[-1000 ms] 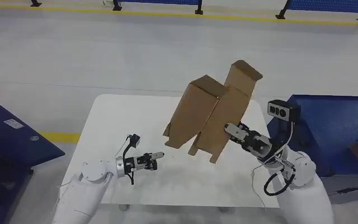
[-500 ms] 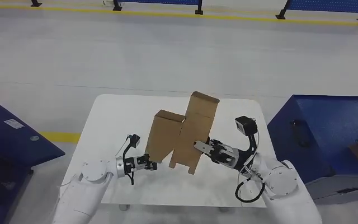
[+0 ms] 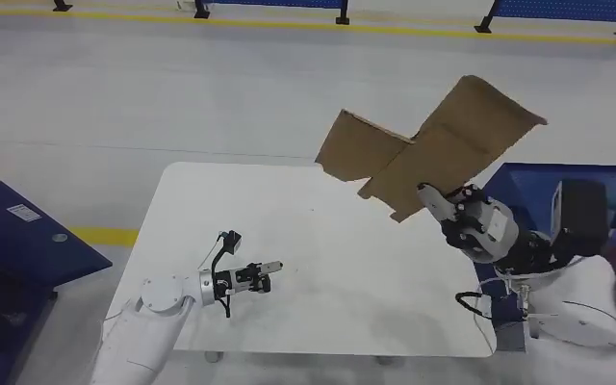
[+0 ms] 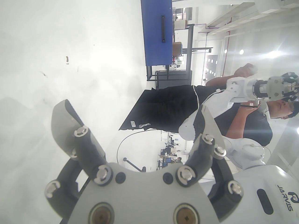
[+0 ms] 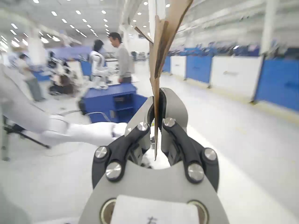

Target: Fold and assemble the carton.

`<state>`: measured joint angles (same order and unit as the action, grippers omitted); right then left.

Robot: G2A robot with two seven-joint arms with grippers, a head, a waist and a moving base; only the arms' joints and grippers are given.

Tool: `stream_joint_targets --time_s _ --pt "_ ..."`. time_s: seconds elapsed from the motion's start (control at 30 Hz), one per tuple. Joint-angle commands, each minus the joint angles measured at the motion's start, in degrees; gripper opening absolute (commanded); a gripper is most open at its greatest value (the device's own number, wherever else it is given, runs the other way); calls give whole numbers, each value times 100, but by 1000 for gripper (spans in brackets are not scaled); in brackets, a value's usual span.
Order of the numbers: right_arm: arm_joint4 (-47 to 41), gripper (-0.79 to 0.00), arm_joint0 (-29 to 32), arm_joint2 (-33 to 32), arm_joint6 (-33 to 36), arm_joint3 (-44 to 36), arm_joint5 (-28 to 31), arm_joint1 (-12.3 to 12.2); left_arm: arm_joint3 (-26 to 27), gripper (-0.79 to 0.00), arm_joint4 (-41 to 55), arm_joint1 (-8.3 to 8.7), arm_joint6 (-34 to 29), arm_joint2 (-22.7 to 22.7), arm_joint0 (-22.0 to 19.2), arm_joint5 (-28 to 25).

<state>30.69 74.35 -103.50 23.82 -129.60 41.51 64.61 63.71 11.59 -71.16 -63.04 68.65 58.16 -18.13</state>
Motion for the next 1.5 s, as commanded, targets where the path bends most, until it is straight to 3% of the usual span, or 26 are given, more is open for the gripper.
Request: stream_joint_targets --time_s 0.0,0.13,0.23,0.3,0.4,0.47,0.57,0.7,0.87,1.0,1.13,1.3,1.4,1.47 --pt "1126 -785 72 -325 -639 -504 82 21 0 0 0 0 0 0 0 0" --pt "3071 -785 -231 -627 -2262 -504 686 41 0 0 0 0 0 0 0 0" --pt "5211 -785 -587 -701 -3737 -504 669 13 0 0 0 0 0 0 0 0" --pt "6762 -785 -667 -612 -4920 -504 235 -34 0 0 0 0 0 0 0 0" --pt "8994 -785 -367 -461 -6538 -504 -1030 -123 0 0 0 0 0 0 0 0" --pt "10000 -785 -46 -424 -7180 -504 -1923 -158 0 0 0 0 0 0 0 0" --pt "11261 -785 364 -387 -7733 -504 -3139 -197 0 0 0 0 0 0 0 0" --pt "12722 -785 807 -183 -7878 -504 -4571 -218 0 0 0 0 0 0 0 0" --pt "13630 -785 1183 254 -7560 -504 -5338 -212 0 0 0 0 0 0 0 0" --pt "13333 -785 1217 490 -7361 -504 -5308 -208 0 0 0 0 0 0 0 0" --pt "11737 -785 936 500 -7197 -504 -4456 -205 0 0 0 0 0 0 0 0" --pt "8384 -785 402 137 -6327 -504 -2253 -194 0 0 0 0 0 0 0 0" --pt "6150 -785 230 -38 -5249 -504 -1044 -188 0 0 0 0 0 0 0 0" --pt "4678 -785 246 -8 -4314 -504 -556 -187 0 0 0 0 0 0 0 0"
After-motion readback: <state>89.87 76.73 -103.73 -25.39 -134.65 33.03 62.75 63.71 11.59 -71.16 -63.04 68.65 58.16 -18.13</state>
